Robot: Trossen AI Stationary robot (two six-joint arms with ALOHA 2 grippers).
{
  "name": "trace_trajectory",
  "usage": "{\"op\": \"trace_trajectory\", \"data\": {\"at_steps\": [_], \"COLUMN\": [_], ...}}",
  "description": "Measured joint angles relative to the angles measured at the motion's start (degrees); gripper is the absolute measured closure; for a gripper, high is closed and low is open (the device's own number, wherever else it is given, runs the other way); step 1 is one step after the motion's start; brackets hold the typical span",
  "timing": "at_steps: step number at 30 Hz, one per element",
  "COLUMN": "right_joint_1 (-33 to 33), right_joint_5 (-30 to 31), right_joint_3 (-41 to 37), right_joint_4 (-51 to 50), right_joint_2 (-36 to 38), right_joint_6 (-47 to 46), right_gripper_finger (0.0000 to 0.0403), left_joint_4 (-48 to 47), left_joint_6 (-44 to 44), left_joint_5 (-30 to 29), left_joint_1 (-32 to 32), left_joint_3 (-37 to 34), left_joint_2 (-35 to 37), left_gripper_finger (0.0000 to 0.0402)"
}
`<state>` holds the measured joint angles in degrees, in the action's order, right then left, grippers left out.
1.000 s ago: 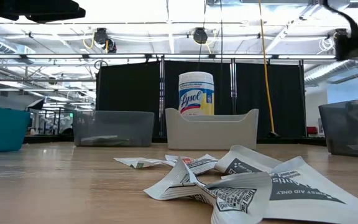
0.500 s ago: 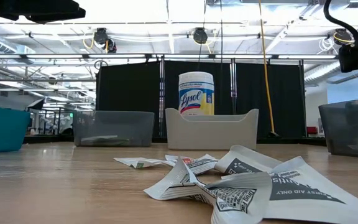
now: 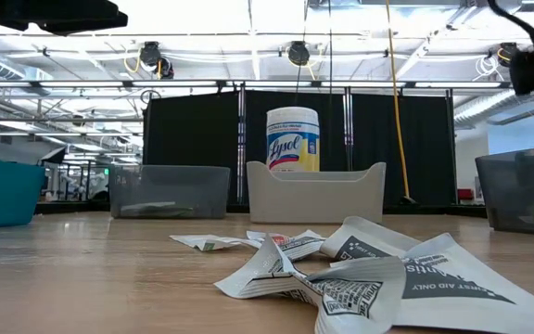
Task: Pick & Place First Aid Supplies
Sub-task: Put the gray towelette pack into the gray bin
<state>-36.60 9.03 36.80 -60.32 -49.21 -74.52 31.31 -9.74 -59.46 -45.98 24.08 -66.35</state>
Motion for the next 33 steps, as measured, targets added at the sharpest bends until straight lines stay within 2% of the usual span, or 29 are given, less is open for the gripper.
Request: {"op": "trace_trajectory", "data": {"at_steps": [4,8,13,16,20,23,26,30,33], "right_joint_1": [0.0,0.0,0.0,0.0,0.1,0.1,0.4,2.9,5.6], "right_joint_5": [1.6,4.4,12.3,16.9,19.4,18.9,14.5,10.0,7.1], "right_joint_3": [2.7,5.4,8.2,8.3,8.2,5.7,1.5,-3.9,-4.9], "right_joint_4": [-2.9,-4.3,2.1,13.4,31.7,48.4,64.2,81.7,85.4], "right_joint_2": [2.4,4.0,4.6,4.5,3.2,1.9,-0.4,-4.9,-9.4], "right_joint_6": [0.6,3.2,15.2,29.6,50.6,66.5,79.6,80.7,76.5], "right_gripper_finger": [0.0212,0.0222,0.0229,0.0229,0.0229,0.0228,0.0227,0.0229,0.0228], "left_joint_4": [0.0,0.0,0.0,0.4,2.0,2.9,3.0,2.8,2.7], "left_joint_6": [1.1,1.8,3.0,4.0,4.8,5.8,7.2,7.8,7.7], "left_joint_5": [0.1,3.5,6.6,8.4,11.6,15.7,20.3,25.1,26.5], "left_joint_1": [1.1,2.8,5.4,7.0,9.0,10.4,11.5,12.3,12.3], "left_joint_3": [0.0,0.0,0.0,0.0,0.0,0.0,0.0,0.0,0.0], "left_joint_2": [0.0,0.0,0.0,0.0,0.0,0.0,0.0,0.0,0.0], "left_gripper_finger": [0.022,0.022,0.022,0.022,0.022,0.022,0.022,0.022,0.022]}}
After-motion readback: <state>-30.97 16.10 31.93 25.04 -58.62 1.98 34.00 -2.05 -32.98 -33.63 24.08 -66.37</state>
